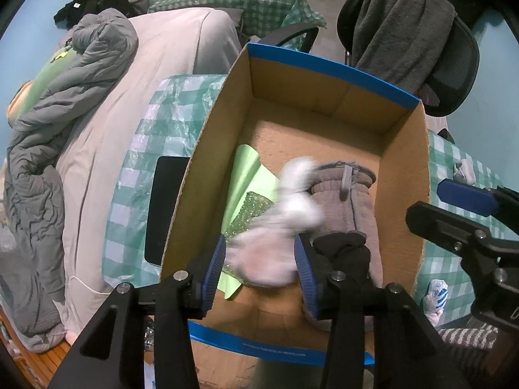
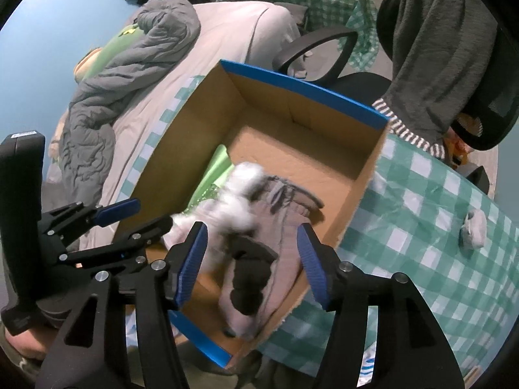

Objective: Organize soft objects
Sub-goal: 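Open both grippers to drop the white bag bundle and white cloth into the box, then move both tools back from the box over the table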

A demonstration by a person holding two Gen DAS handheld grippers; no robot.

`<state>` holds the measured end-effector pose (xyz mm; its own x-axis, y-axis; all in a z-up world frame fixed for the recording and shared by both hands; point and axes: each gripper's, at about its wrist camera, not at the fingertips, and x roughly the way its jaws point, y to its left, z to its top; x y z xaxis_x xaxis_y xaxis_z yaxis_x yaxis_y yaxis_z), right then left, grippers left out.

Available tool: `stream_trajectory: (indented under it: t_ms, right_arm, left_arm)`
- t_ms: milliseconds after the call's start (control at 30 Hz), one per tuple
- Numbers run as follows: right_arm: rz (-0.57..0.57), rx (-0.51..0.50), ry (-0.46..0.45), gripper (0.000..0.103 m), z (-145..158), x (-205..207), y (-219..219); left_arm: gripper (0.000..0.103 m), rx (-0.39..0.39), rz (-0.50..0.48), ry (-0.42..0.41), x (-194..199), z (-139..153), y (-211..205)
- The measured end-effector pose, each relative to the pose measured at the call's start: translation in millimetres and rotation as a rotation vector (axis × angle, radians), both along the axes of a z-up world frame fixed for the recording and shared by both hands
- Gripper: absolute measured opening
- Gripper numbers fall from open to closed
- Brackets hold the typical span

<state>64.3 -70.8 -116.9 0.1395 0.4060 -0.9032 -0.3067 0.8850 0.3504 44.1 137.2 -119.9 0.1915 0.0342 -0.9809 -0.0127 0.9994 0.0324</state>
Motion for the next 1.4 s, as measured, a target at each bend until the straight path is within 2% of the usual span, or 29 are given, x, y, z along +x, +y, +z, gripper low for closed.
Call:
stream_trajectory:
  t_ms: [200, 367, 1300, 1400]
  right_arm:
    - [-0.03, -0.004, -0.008, 0.065, 4, -2, -19]
    - [-0.057, -0.008, -0.011, 0.07, 5, -5, -38]
    - [-0.198, -0.039, 0.013, 0.071, -3, -26, -162]
    - [-0.211, -0.046, 0.016, 0.072, -5, -28, -174]
  left_arm:
    - [0.051, 0.012, -0.018, -0.013, 0, 6, -13]
    - [0.052, 0.014, -0.034, -0.013, 2, 9, -28]
    - [0.059, 0.028, -0.144, -0.016, -2, 21, -130]
    - [0.063, 0.027, -0.158, -0.014, -1, 21, -141]
